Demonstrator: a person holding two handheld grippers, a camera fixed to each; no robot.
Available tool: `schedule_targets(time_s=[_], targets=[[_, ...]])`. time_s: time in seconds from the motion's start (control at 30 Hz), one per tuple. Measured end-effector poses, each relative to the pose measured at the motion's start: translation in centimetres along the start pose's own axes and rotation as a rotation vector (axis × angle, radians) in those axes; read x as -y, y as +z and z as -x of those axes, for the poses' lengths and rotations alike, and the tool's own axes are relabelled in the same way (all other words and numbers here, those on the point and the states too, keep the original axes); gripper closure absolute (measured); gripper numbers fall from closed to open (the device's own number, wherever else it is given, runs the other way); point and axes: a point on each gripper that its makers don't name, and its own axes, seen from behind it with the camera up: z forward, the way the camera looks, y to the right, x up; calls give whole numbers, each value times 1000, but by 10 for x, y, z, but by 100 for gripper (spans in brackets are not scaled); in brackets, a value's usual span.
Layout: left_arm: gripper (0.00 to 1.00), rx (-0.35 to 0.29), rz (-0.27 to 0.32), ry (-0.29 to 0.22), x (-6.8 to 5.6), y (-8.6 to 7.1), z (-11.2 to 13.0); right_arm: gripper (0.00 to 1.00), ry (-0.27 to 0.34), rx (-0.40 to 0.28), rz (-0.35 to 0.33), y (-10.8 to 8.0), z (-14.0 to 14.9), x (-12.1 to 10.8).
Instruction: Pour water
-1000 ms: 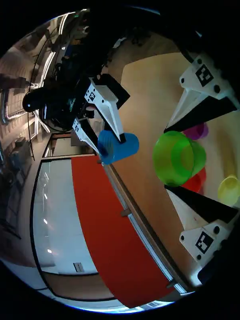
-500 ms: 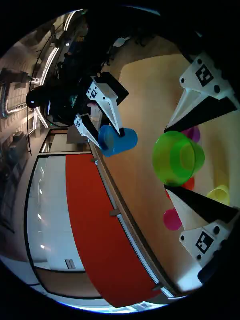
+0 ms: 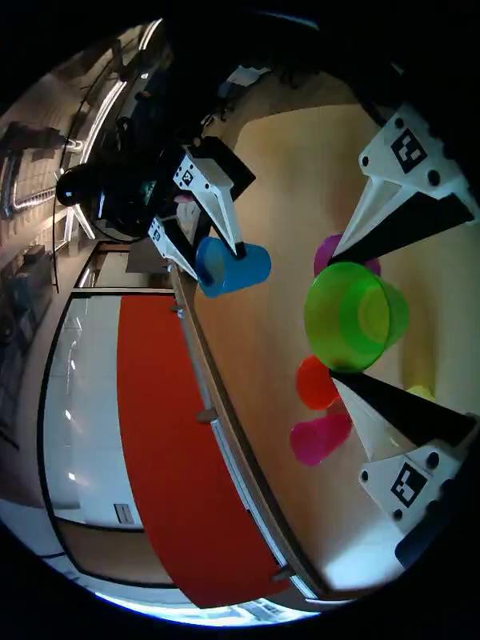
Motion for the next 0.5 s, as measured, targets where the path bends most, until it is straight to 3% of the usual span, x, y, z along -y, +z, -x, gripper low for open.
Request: schedule_targets(time_s=[0.5], targets=[[9, 12, -31, -28, -8, 0, 42, 7, 25, 50, -14, 13, 51, 14]])
